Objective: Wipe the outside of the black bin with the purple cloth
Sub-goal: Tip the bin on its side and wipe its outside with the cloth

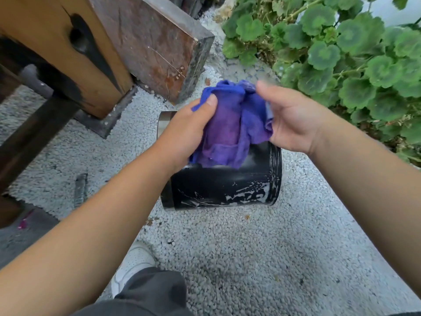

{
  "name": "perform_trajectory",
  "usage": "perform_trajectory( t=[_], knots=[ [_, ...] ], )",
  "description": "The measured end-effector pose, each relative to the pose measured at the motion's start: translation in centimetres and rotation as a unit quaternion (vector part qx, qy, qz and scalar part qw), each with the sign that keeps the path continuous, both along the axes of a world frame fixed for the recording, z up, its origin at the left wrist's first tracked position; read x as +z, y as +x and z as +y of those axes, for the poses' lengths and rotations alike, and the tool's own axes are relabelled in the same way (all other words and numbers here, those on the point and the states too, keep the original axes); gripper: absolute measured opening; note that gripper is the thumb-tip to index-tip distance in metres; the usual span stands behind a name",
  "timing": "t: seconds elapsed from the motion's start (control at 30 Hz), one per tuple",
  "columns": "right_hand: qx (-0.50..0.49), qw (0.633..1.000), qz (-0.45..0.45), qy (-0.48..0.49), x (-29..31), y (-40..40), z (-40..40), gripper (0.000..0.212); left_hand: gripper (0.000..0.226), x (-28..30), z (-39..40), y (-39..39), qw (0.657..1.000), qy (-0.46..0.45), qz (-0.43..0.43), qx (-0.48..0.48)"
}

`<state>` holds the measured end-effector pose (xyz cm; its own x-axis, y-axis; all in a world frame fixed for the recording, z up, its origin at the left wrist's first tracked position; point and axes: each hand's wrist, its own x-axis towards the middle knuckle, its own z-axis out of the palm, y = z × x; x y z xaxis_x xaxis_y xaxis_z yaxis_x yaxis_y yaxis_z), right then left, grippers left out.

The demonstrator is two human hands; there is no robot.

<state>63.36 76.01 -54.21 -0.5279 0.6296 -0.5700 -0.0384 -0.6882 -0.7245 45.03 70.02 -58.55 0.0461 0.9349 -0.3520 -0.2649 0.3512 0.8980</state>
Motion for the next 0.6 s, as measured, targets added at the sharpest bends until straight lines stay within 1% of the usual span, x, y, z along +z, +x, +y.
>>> perform_trajectory(
  t=[0.03, 0.07, 0.1, 0.17, 0.23, 0.3, 0.37, 0.43, 0.5, 0.53, 0.57, 0.6],
  knots=[
    [-0.004, 0.999, -0.037, 0.012, -0.3, -0.1, -0.1, 0.051, 0.031, 0.2, 0.0, 0.0, 0.997, -0.044, -0.055, 0.027],
    [-0.032, 0.997, -0.066, 0.010, -0.5, -0.1, -0.2, 0.045, 0.035, 0.4, 0.0, -0.1, 0.990, -0.080, -0.101, 0.048],
    [-0.066, 0.994, -0.084, -0.001, -0.7, 0.0, -0.2, 0.039, 0.038, 0.5, 0.0, -0.3, 0.984, -0.107, -0.128, 0.068],
    [-0.111, 0.989, -0.101, -0.010, -0.8, 0.6, 0.1, 0.030, 0.039, 0.5, 0.1, -0.9, 0.976, -0.130, -0.139, 0.108],
    [-0.116, 0.987, -0.113, -0.005, -0.7, 1.4, 0.7, 0.026, 0.039, 0.4, 0.3, -1.5, 0.972, -0.133, -0.133, 0.141],
    [-0.096, 0.990, -0.103, 0.002, -0.4, 2.2, 1.1, 0.027, 0.041, 0.3, 0.3, -2.1, 0.967, -0.127, -0.141, 0.172],
    [-0.065, 0.991, -0.118, 0.007, -0.2, 3.0, 1.3, 0.027, 0.043, 0.5, 0.3, -2.6, 0.960, -0.100, -0.172, 0.195],
    [-0.019, 0.985, -0.171, 0.020, 0.0, 3.6, 1.3, 0.025, 0.053, 0.9, 0.1, -3.0, 0.953, -0.060, -0.233, 0.182],
    [0.031, 0.967, -0.246, 0.058, 0.2, 3.9, 1.2, 0.021, 0.068, 1.5, -0.1, -3.3, 0.944, -0.017, -0.303, 0.130],
    [0.060, 0.947, -0.298, 0.099, 0.5, 4.0, 1.1, 0.016, 0.073, 1.9, -0.1, -3.3, 0.937, -0.004, -0.334, 0.101],
    [0.093, 0.918, -0.354, 0.155, 0.9, 4.1, 1.1, 0.010, 0.076, 2.2, -0.1, -3.2, 0.927, 0.003, -0.367, 0.074],
    [0.123, 0.885, -0.395, 0.214, 1.4, 4.0, 1.1, 0.016, 0.076, 2.5, -0.1, -3.1, 0.916, 0.008, -0.399, 0.048]
  ],
)
